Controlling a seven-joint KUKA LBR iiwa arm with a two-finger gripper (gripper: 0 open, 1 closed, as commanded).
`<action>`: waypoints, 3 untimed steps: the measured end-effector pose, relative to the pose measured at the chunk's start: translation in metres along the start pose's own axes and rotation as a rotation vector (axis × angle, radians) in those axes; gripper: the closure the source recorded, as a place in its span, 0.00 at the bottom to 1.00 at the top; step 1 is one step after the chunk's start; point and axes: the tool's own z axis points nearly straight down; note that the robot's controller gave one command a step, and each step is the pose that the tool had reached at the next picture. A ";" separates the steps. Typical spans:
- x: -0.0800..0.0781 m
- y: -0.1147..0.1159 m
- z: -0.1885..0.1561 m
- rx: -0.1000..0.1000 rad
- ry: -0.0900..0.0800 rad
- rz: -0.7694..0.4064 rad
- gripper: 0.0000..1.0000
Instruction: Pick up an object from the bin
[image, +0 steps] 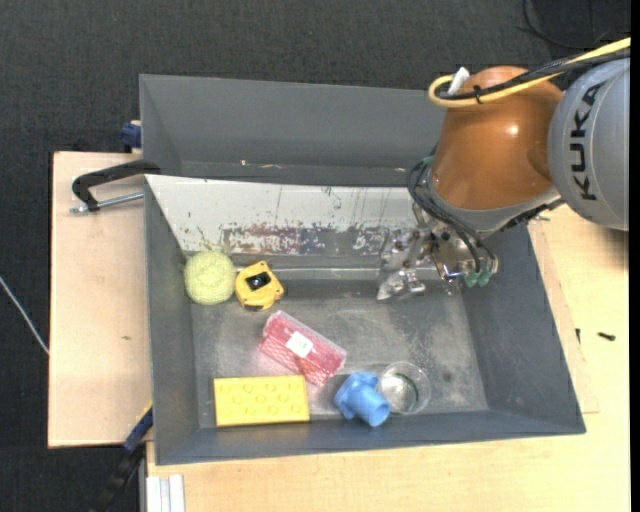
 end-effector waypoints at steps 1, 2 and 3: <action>-0.003 -0.007 -0.015 0.003 -0.010 0.120 1.00; -0.013 -0.021 0.002 0.002 -0.004 0.179 1.00; -0.007 -0.026 0.010 0.002 -0.002 -0.080 1.00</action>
Offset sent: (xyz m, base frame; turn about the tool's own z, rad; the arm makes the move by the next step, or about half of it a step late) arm 0.0331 -0.0431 -0.0119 -0.1069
